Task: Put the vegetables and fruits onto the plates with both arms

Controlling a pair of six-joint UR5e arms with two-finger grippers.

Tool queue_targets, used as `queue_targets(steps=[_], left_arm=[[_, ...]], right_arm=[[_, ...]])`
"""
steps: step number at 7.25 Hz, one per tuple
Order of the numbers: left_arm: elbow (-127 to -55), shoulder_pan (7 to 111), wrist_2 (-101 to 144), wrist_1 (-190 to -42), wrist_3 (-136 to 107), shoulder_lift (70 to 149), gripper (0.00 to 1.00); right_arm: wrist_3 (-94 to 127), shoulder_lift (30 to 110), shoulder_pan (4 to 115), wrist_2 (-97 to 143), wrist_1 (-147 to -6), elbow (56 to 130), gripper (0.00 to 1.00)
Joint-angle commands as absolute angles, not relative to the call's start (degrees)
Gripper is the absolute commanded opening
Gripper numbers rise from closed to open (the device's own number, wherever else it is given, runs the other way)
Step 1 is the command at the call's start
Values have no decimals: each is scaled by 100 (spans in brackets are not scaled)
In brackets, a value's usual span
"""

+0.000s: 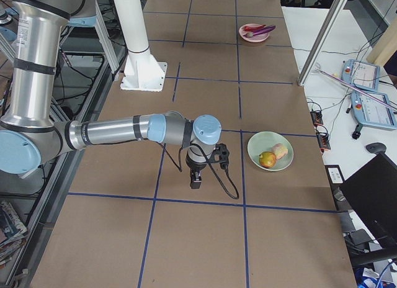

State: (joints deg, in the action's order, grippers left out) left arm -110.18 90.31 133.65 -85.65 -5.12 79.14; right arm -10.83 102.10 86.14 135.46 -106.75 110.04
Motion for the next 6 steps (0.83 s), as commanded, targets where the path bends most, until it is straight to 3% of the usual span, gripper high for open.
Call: queue_targets(steps=[1,6], left_arm=[[-10960,8965,13491,-8552,-466,7683,100],[-10926,8649,13465,-8516,-475,7760,100]], right_arm=[[-1090,10222,8798,13553,-10661,10899,100],[-1064,10204,8789,13570,-10381,10759,100]])
